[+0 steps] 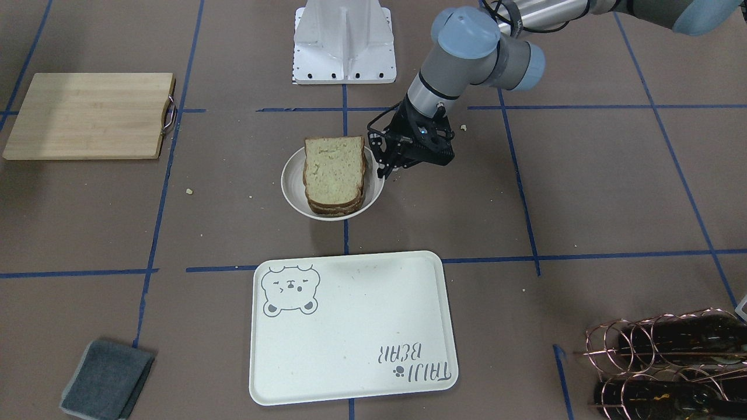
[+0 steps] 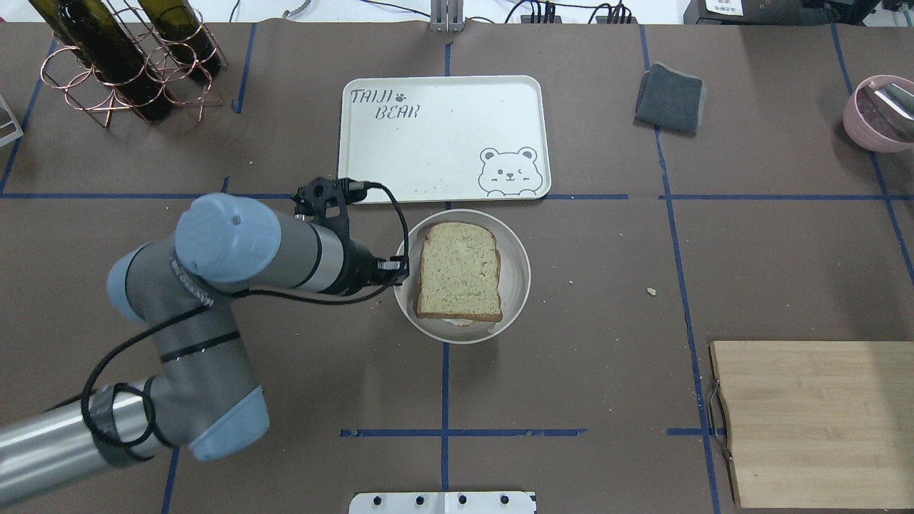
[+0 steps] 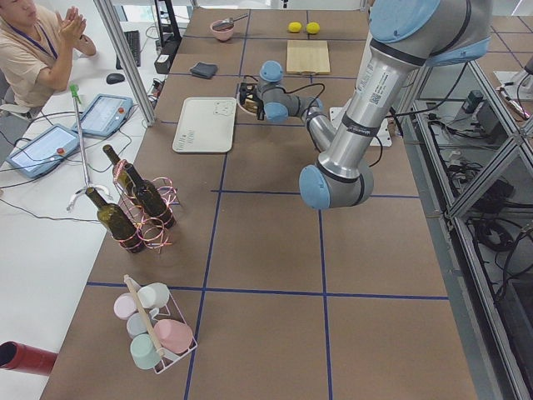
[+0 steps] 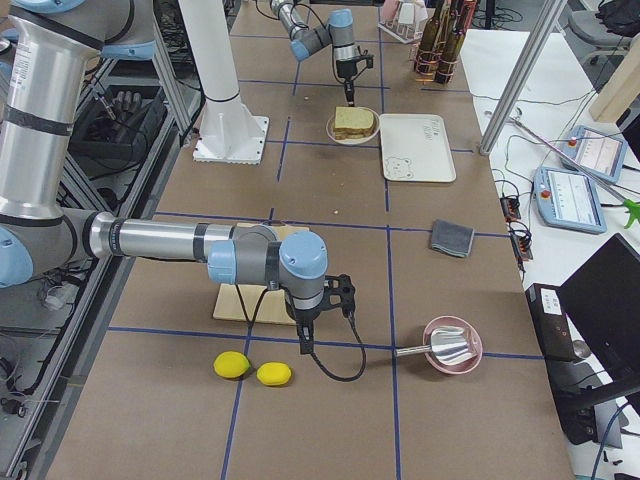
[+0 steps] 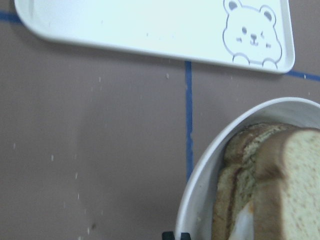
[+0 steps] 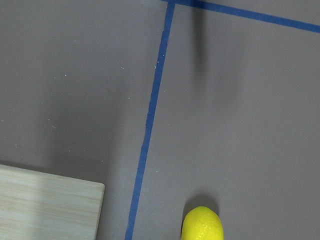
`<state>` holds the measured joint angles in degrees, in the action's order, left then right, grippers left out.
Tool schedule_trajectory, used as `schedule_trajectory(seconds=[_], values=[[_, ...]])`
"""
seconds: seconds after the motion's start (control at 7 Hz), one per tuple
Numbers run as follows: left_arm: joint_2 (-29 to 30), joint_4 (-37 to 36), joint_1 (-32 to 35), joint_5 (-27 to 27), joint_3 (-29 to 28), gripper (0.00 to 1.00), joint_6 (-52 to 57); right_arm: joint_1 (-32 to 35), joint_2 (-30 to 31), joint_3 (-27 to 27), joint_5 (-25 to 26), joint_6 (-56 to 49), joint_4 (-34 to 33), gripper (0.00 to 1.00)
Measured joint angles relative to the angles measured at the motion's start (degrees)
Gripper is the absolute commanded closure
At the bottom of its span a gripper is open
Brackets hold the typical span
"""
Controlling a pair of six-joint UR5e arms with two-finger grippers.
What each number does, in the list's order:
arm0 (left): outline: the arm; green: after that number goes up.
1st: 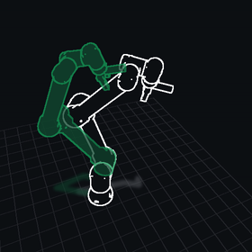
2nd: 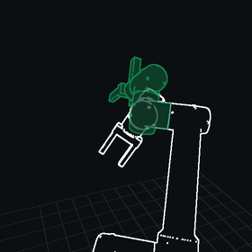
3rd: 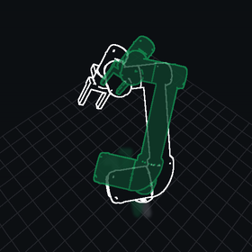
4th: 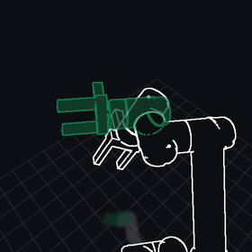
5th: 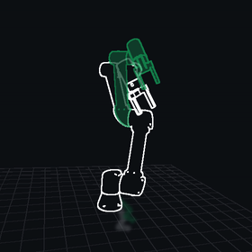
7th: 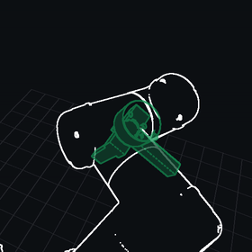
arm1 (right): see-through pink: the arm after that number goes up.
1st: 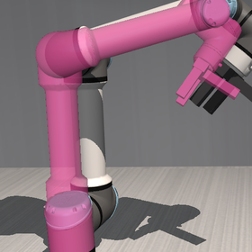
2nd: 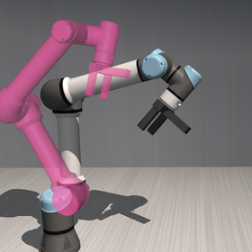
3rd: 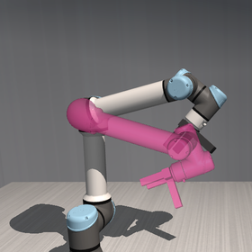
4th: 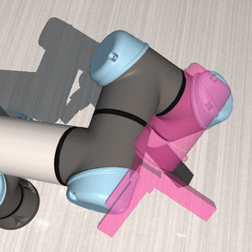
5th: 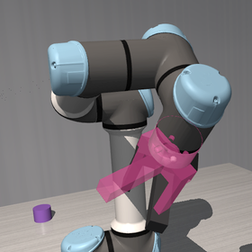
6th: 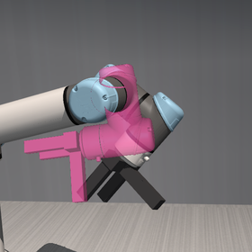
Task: Make sandwich and place on tray
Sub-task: 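Carry the plate with the left gripper onto the bear tray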
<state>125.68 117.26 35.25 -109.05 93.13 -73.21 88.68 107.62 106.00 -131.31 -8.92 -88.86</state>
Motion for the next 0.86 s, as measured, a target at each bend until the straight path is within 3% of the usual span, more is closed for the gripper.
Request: schedule_trajectory(seconds=[0.29, 0.71, 0.86], values=[[8.4, 0.9, 6.6, -2.4, -14.3, 1.0, 6.2, 0.1, 0.0, 0.1, 0.0, -0.1, 0.0, 0.0], [16.6, 9.9, 9.1, -2.6, -34.7, 1.0, 8.8, 0.4, -0.1, 0.1, 0.0, -0.1, 0.1, 0.0], [17.7, 11.5, 9.2, -2.4, -37.9, 0.81, 9.1, 0.4, -0.1, 0.1, 0.0, -0.1, 0.1, 0.0]])
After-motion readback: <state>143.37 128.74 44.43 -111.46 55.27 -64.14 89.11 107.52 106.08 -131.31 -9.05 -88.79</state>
